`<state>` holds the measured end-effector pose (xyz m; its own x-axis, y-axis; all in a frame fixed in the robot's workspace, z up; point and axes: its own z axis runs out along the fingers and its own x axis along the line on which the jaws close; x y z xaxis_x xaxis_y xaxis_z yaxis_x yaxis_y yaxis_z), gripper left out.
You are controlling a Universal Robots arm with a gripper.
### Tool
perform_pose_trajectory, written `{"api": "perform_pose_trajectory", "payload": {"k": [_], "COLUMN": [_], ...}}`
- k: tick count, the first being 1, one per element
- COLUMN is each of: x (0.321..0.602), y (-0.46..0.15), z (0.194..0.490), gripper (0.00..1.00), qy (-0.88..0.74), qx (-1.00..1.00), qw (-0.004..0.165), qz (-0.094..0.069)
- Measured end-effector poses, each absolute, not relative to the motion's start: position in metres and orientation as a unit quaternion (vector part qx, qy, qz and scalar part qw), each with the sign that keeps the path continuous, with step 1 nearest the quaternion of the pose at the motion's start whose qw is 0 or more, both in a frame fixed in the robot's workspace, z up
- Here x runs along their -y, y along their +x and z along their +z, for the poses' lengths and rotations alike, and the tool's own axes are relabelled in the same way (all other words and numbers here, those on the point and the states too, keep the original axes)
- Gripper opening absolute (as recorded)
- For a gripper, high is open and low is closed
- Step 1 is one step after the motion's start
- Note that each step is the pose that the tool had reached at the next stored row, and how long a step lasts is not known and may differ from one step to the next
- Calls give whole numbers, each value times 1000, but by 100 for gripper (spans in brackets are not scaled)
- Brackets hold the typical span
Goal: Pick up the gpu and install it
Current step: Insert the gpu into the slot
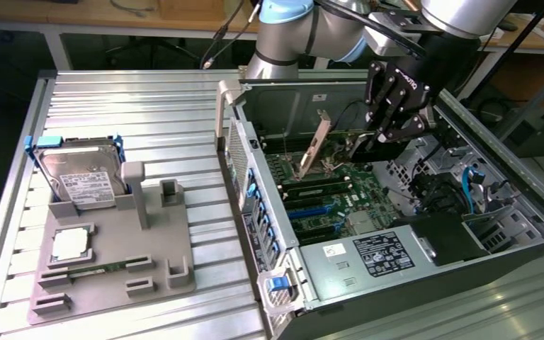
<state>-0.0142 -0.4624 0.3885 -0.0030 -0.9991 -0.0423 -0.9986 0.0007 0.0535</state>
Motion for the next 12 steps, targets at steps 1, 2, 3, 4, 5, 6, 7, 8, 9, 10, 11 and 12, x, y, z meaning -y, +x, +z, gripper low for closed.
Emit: {"api": "perform_pose_trajectory", "payload": {"k": [1,2,3,4,5,6,7,8,9,10,11,12], "x": [462,462,462,462,462,462,462,462,462,462,462,462], "y": [-14,-14,-14,-14,-14,-14,-14,-14,-14,-14,-14,-14], "z": [388,388,388,388,388,388,388,388,387,387,386,385], "gripper": [27,27,27,27,27,27,27,27,27,27,27,27], "qy": [706,706,706,706,706,706,706,706,706,706,706,706], "qx": [707,707,707,707,707,707,707,707,707,707,707,707], "qw": [4,4,4,4,4,4,4,4,4,4,4,3], "qz": [-34,-34,-34,-34,-34,-34,-34,-34,-34,-34,-34,-34]}}
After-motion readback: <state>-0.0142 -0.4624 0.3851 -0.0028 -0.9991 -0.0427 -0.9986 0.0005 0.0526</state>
